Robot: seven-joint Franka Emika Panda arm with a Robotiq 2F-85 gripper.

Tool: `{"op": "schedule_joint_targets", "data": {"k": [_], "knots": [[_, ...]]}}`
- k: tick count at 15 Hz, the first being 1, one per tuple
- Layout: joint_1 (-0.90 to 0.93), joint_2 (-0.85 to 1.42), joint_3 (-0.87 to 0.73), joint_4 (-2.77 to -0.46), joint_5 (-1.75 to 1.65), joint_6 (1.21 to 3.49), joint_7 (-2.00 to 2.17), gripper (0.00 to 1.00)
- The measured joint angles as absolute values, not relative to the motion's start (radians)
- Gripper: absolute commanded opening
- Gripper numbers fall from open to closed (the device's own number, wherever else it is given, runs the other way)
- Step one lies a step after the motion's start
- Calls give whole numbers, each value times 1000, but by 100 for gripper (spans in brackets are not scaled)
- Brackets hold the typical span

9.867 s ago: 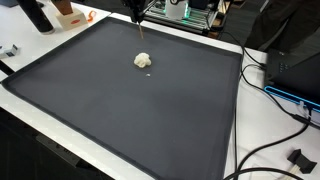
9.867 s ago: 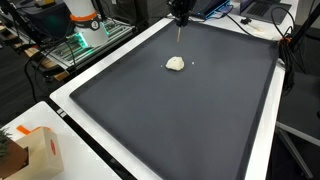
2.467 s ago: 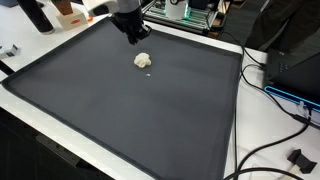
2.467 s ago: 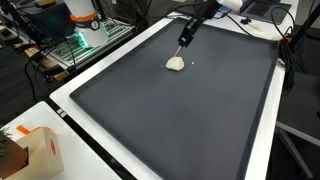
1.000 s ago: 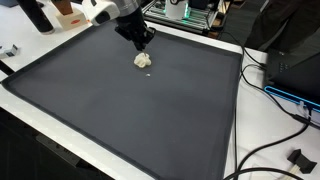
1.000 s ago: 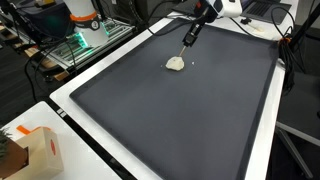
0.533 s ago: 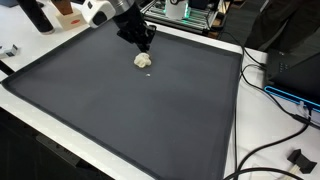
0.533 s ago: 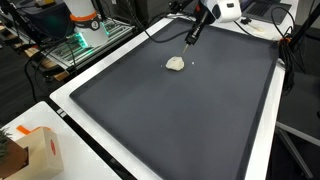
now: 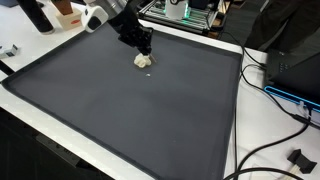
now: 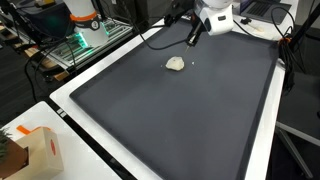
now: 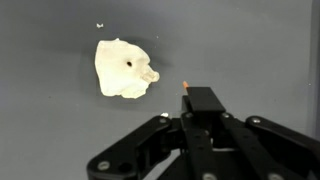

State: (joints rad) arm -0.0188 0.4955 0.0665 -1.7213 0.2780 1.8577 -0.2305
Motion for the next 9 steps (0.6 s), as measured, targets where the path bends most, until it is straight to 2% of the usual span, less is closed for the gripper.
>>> {"op": "schedule_joint_targets", "data": {"k": [9], "knots": [[-74, 497, 68, -1785, 443, 1933, -269, 3]]}}
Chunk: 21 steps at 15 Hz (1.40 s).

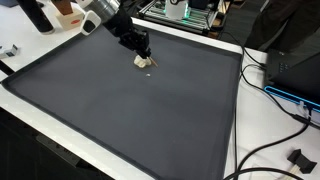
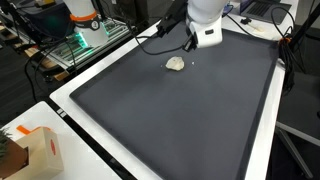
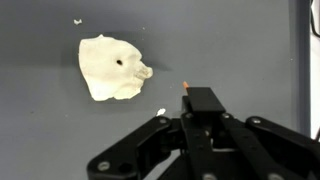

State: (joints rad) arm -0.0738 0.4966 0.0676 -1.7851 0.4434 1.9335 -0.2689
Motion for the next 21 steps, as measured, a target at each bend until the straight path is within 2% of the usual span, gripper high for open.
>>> {"op": "schedule_joint_targets", "data": {"k": [21], "knots": [[-137, 540, 65, -1819, 593, 2021, -276, 3]]}}
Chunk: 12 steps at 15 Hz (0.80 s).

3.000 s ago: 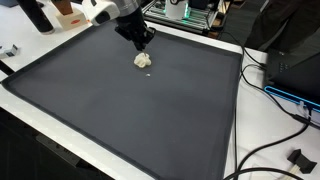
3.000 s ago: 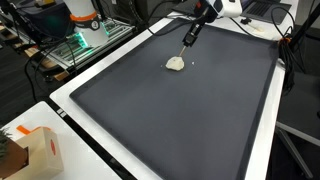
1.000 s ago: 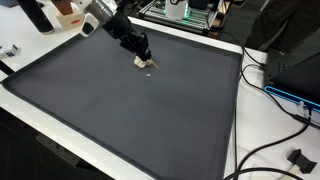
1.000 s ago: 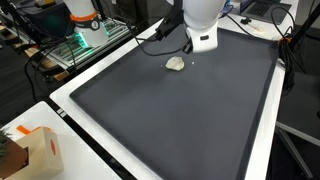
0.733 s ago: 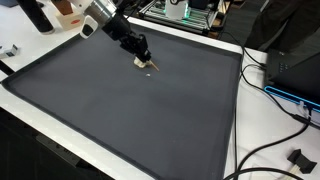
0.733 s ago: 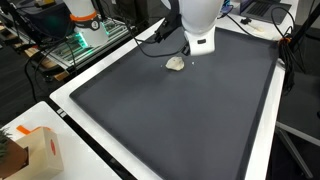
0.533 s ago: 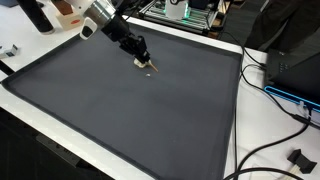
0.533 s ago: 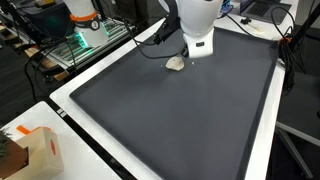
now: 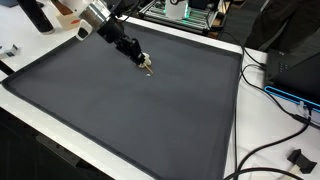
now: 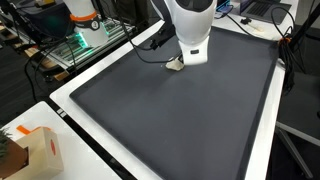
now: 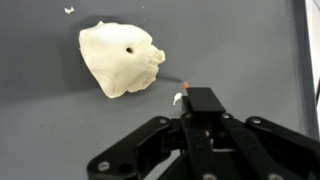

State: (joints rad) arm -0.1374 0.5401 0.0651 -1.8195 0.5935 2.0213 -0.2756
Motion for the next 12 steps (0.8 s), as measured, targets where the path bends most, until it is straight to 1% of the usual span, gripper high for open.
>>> {"op": "schedule_joint_targets", "data": {"k": [12], "knots": [[-175, 567, 64, -1817, 653, 2012, -276, 3]]}}
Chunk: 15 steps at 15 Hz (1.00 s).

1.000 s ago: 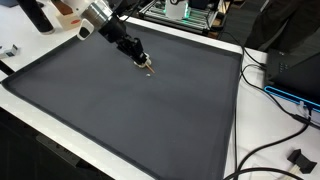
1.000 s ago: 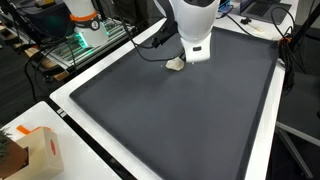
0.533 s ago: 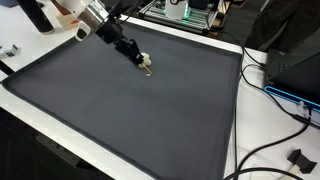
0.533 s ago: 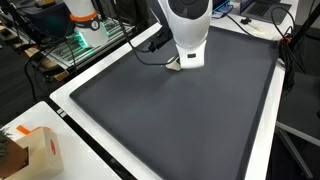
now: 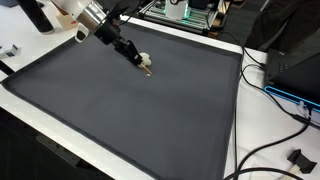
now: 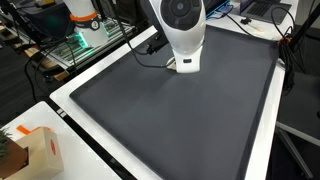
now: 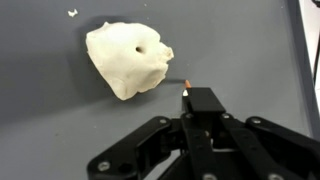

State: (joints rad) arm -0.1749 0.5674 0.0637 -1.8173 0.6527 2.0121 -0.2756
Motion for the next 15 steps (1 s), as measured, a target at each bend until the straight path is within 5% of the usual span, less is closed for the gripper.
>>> {"op": "schedule_joint_targets", "data": {"k": [15], "knots": [[-198, 571, 63, -1804, 735, 1938, -284, 3]]}}
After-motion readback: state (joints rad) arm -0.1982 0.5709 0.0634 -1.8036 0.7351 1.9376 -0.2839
